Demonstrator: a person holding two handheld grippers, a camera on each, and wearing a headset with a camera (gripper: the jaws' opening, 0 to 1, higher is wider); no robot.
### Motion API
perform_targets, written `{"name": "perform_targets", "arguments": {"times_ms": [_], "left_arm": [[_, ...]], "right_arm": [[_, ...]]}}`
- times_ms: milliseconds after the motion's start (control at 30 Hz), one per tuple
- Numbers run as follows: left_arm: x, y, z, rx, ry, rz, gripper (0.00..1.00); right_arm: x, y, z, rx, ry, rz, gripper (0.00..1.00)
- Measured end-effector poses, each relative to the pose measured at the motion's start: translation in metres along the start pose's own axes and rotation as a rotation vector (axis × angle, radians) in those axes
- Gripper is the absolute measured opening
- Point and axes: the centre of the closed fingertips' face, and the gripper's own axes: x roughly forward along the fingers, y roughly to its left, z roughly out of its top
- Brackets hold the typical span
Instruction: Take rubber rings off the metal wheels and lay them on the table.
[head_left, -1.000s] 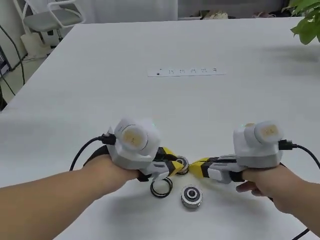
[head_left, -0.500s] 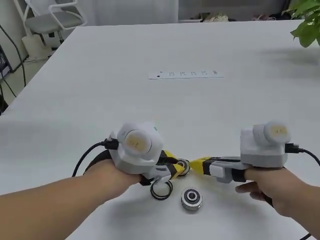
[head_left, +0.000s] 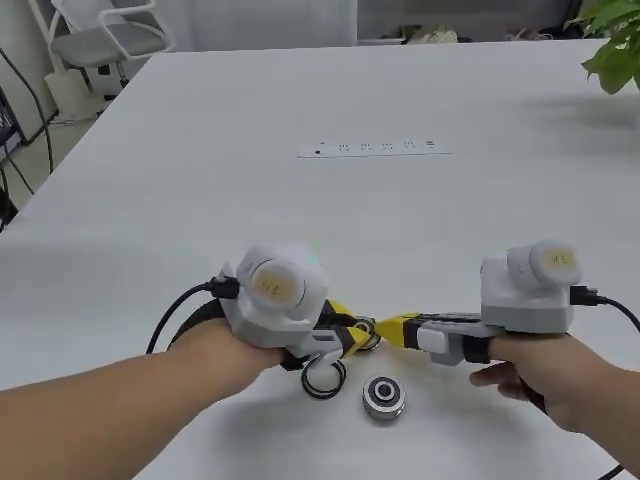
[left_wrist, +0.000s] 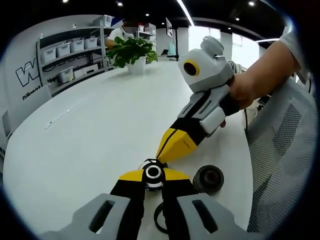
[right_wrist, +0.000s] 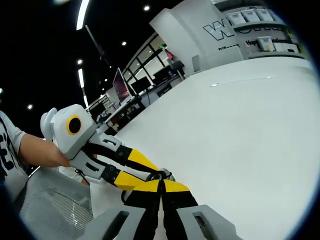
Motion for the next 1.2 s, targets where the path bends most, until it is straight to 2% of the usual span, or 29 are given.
{"name": "perform_targets", "arguments": {"times_ms": [200,233,267,300,367,433,633,733,833,967,1200], "left_arm": [[0.0,0.0,0.0,0.001,-0.001,-0.001,0.07],[0.0,-0.001,0.0,0.001,-0.001,-0.003,0.07],[0.0,-0.001,0.0,0.0,0.002,-0.003,0.07],[0.0,-0.001,0.0,0.0,-0.001,-0.003,0.07],[0.0,-0.001,0.0,-0.001,-0.005,-0.003,0.07],[0.0,0.0,0.0,-0.001,-0.006,-0.002,0.07],[0.001,0.0,0.001,-0.003,-0.005,-0.001,0.07],[0.001,0.0,0.001,-0.002,0.0,-0.001,0.07],[0.001,0.0,0.001,-0.008,0.001,0.0,0.07],[0.001,0.0,0.001,-0.016,0.002,-0.001,0.07],[0.0,-0.001,0.0,0.021,0.015,-0.013,0.08]], "right_arm": [[0.002,0.006,0.001,0.007,-0.006,0.028,0.0],[0.002,0.016,0.001,0.015,-0.004,0.083,0.0],[0.005,0.02,0.014,0.031,-0.079,0.1,0.0],[0.003,0.021,0.01,0.028,-0.052,0.101,0.0],[0.004,0.018,0.009,0.005,-0.041,0.091,0.0],[0.003,0.017,0.008,0.026,-0.043,0.095,0.0],[0.002,0.014,0.007,0.014,-0.038,0.077,0.0],[-0.001,0.002,0.003,0.014,-0.028,0.042,0.0],[-0.003,-0.004,0.002,0.013,-0.02,0.02,0.0],[-0.003,-0.002,0.003,0.021,-0.023,0.018,0.0],[-0.002,0.001,0.005,0.023,-0.023,0.028,0.0]]}}
